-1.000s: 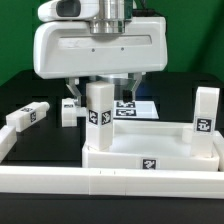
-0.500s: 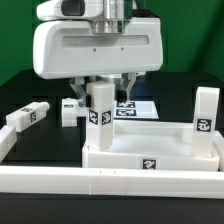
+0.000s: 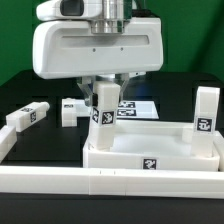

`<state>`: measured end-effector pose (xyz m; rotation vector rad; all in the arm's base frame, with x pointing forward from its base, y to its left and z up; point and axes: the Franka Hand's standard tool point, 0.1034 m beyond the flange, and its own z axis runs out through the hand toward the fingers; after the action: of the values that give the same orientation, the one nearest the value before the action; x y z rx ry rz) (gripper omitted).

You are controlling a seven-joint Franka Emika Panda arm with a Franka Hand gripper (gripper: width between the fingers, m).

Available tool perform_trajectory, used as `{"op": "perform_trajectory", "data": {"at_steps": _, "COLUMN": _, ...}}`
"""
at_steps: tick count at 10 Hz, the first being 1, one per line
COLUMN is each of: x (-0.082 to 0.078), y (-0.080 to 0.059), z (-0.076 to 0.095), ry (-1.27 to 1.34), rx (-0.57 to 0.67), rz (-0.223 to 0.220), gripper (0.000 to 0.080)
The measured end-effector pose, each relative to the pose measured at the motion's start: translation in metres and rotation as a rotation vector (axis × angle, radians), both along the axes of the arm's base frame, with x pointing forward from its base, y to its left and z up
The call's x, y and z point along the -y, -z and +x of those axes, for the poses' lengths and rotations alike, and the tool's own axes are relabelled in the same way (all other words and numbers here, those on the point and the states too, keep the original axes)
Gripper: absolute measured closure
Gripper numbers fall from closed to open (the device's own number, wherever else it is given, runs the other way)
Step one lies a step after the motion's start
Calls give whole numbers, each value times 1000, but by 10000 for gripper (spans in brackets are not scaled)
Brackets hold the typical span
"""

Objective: Assemble desk

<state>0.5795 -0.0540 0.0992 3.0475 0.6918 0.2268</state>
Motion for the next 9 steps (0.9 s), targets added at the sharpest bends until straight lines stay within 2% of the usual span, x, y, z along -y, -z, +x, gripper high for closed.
{"op": "perform_trajectory", "data": {"at_steps": 6, "x": 0, "y": 2, "z": -1, "ry": 652, "rx": -13, "rz": 104, "gripper": 509}}
{"op": "perform_trajectory", "data": {"at_steps": 9, "x": 1, "y": 2, "z": -1, "ry": 912, "rx": -11, "rz": 137, "gripper": 509}}
